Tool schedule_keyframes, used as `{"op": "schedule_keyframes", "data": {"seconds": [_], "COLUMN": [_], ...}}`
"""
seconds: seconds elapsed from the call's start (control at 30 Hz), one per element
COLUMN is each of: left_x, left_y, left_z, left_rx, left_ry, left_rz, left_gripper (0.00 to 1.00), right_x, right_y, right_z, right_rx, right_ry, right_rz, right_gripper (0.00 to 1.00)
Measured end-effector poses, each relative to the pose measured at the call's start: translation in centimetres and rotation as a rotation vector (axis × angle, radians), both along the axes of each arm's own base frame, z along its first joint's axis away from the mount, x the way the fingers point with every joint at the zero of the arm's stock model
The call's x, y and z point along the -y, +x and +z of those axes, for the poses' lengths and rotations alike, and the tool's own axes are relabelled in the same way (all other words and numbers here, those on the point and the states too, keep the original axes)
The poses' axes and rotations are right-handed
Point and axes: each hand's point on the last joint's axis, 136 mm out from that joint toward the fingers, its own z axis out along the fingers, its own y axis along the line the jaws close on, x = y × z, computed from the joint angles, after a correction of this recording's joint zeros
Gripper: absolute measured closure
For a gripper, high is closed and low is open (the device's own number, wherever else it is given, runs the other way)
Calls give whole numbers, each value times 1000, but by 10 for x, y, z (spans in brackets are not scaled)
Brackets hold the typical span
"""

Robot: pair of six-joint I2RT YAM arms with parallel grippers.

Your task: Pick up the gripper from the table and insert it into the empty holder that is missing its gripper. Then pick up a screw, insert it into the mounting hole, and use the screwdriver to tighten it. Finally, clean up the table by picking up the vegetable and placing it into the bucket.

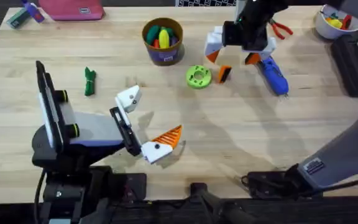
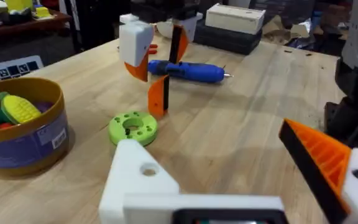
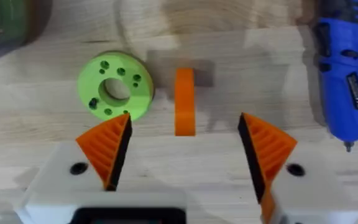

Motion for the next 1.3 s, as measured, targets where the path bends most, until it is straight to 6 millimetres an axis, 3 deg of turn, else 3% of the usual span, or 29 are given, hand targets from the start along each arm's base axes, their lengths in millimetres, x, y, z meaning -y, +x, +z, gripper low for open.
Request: {"op": "schedule_keyframes", "data": {"seconds": [0.33, 1.0, 1.23, 1.3], "left_x": [0, 0, 0, 0], "left_y": [0, 0, 0, 0], "left_z": [0, 0, 0, 0], "left_rx": [0, 0, 0, 0], "left_ry": [0, 0, 0, 0], "left_rz": [0, 0, 0, 0], "left_gripper": [15, 16, 16, 15], "right_x": [-14, 2, 2, 2], "right_y": [-1, -8, -8, -8], "right_z": [-10, -41, -46, -46], "right_rx": [-4, -92, -102, -102], "right_ry": [30, 21, 17, 17], "right_rz": [24, 24, 30, 31], "right_gripper": [41, 172, 300, 382]}}
